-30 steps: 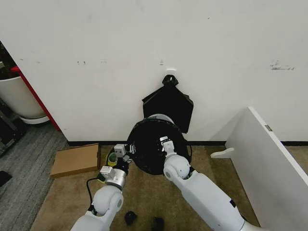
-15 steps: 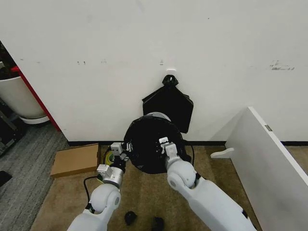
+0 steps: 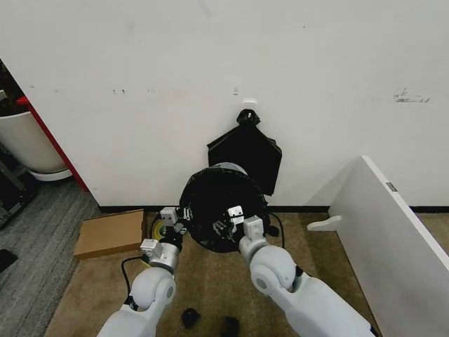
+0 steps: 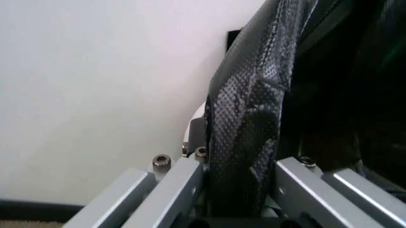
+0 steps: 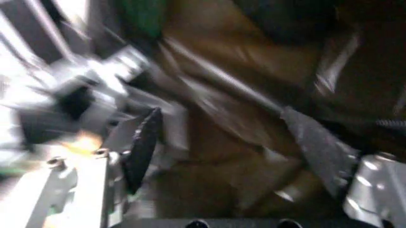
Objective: Place the garbage bag over the trash bin.
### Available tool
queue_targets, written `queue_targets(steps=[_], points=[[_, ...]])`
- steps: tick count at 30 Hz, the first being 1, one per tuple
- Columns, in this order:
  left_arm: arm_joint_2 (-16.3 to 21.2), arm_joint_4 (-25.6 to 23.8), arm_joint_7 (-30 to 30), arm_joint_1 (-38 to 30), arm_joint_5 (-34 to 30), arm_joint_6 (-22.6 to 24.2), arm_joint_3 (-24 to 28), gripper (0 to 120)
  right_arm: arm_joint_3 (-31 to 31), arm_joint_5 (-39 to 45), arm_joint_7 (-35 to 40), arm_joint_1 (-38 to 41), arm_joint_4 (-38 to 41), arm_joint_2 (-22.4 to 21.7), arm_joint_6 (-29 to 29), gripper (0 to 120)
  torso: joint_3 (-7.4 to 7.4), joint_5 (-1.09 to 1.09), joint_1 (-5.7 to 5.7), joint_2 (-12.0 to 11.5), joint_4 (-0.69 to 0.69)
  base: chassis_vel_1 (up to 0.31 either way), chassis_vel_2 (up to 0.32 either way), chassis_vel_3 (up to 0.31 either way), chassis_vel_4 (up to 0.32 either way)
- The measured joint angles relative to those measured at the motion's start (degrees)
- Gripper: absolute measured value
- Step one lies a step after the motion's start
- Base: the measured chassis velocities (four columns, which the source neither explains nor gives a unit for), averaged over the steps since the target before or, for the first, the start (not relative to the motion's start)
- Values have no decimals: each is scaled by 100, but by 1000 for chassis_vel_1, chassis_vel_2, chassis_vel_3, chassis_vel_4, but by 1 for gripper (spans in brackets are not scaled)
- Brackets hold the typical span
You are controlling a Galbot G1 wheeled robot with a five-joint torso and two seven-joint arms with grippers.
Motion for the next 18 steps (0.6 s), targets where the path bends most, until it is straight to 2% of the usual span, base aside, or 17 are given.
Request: queue_targets(steps=[2,4,7,9,10,12,14,16,18], points=[[-11,49,-120,-71,-272,197,-26,0,183,-129,-299,-363,482,-147,440,87,0,0,0,0,0,0,0,0,0],[-12,78,-216,-97,-347,337,-34,0,260,-202,-402,-507,660,-202,630,90,0,0,0,0,-1,0,0,0,0],[-10,119,-565,-156,-650,946,-76,0,521,-681,-743,-990,1081,-365,1520,98,0,-1,0,0,-1,0,0,0,0],[-13,75,-741,-169,-943,1346,-109,0,699,-1122,-905,-1294,1190,-401,2366,100,0,-1,0,0,0,0,0,0,0],[-13,-7,-897,-164,-1164,1695,-135,0,824,-1535,-932,-1548,1254,-399,2934,100,0,0,0,0,-1,0,0,0,0],[-13,-25,-943,-160,-1226,1777,-140,0,857,-1678,-903,-1635,1279,-391,3079,100,0,1,0,0,-1,0,0,0,0],[-16,-123,-1222,-144,-1626,2153,-184,0,911,-2305,-417,-1984,1410,-361,3311,100,0,0,0,0,0,0,0,0,0],[-26,-178,-1362,-140,-1874,2292,-218,0,892,-2584,26,-2161,1482,-356,3216,100,-1,0,0,0,-1,0,0,0,0],[-97,-329,-1742,-178,-2638,2812,-381,0,719,-2646,810,-2415,1501,-383,2830,100,0,-1,0,0,0,0,0,0,0]])
